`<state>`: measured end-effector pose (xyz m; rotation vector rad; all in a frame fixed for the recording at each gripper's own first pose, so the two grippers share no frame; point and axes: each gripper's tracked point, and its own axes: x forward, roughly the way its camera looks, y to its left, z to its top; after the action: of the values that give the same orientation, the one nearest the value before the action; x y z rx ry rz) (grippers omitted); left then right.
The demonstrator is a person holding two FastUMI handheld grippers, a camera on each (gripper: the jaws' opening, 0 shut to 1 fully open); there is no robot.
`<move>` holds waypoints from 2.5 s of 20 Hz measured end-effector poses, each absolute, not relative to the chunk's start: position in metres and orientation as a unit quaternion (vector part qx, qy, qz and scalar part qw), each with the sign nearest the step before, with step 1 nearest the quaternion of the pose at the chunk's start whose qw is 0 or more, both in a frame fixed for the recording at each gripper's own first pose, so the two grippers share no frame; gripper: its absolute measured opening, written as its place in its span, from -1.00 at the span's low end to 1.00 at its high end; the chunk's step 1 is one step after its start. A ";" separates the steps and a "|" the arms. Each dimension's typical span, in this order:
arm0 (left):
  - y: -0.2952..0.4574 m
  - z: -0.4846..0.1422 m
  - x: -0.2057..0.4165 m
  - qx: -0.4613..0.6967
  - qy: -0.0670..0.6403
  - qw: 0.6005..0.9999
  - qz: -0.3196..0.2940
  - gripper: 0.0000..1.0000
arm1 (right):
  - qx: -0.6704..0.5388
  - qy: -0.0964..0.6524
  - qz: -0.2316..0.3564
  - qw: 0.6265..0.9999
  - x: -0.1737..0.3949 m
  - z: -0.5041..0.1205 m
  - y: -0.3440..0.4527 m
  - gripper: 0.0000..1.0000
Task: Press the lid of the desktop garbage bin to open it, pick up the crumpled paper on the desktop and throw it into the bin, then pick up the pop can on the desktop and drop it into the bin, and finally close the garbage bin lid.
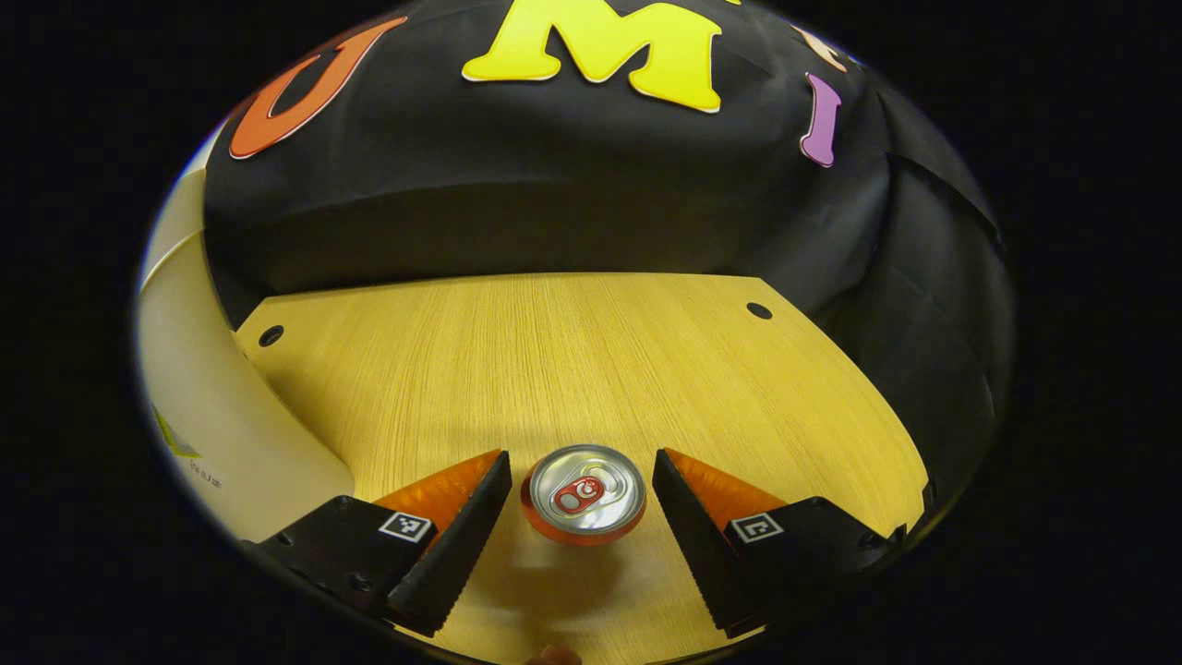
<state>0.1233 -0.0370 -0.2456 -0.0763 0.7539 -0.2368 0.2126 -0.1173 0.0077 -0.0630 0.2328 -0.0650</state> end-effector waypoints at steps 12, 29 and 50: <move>-0.030 -0.249 0.123 -0.020 0.365 0.926 -0.100 0.67 | -0.029 0.120 -0.031 0.992 0.210 0.003 -0.120 0.84; 0.013 -0.097 0.114 0.008 0.207 0.975 -0.083 0.65 | -0.021 0.110 -0.009 0.994 0.204 0.010 -0.106 0.84; 0.166 0.052 0.123 0.032 0.079 0.994 0.069 0.63 | -0.009 0.113 0.004 0.994 0.201 0.006 -0.098 0.82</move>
<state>0.1233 0.1656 0.0525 0.0639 0.1574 0.1381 0.2010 -0.0979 0.0061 -0.0183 0.2267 0.0090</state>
